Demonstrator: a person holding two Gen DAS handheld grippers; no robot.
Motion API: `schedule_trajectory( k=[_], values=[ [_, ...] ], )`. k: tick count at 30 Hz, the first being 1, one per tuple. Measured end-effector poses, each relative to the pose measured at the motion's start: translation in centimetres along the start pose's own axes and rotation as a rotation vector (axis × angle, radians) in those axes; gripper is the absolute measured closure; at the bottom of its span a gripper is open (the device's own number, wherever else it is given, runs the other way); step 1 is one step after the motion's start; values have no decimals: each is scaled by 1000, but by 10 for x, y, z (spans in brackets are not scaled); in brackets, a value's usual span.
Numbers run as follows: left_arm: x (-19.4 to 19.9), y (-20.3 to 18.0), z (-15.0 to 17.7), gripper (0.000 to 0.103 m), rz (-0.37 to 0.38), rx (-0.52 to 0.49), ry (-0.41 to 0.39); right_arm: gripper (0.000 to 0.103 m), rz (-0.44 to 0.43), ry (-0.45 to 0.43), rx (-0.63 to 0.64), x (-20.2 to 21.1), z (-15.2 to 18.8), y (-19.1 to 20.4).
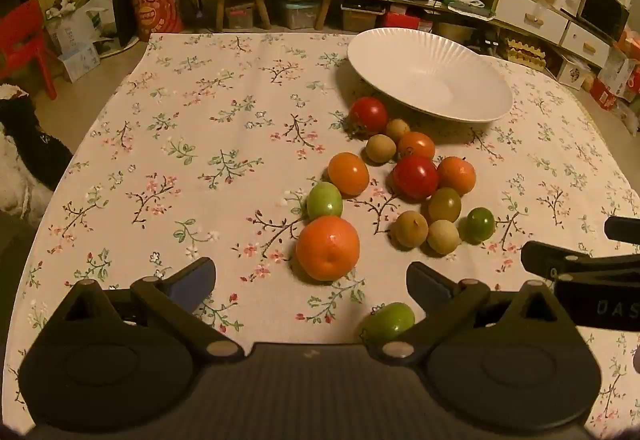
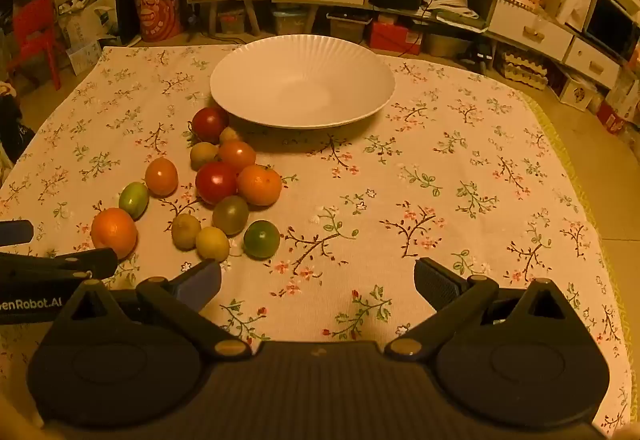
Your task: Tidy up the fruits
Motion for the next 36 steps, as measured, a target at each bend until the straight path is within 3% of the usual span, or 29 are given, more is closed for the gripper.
schedule_trajectory(
  k=[36],
  values=[
    [3,-4,1,4,14,-11,-17,0,-13,-17,1,3,-1,1]
  ],
)
Point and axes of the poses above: each gripper's, at about its wrist camera, not at the fingertips, and x roughly against the way its jaws point, y to its left, z to its underside, the point moved 7 cm from there along -x, roughly the way its jaws point, and after that the axes turned 1 degree about -x, right-handed, at the moved point
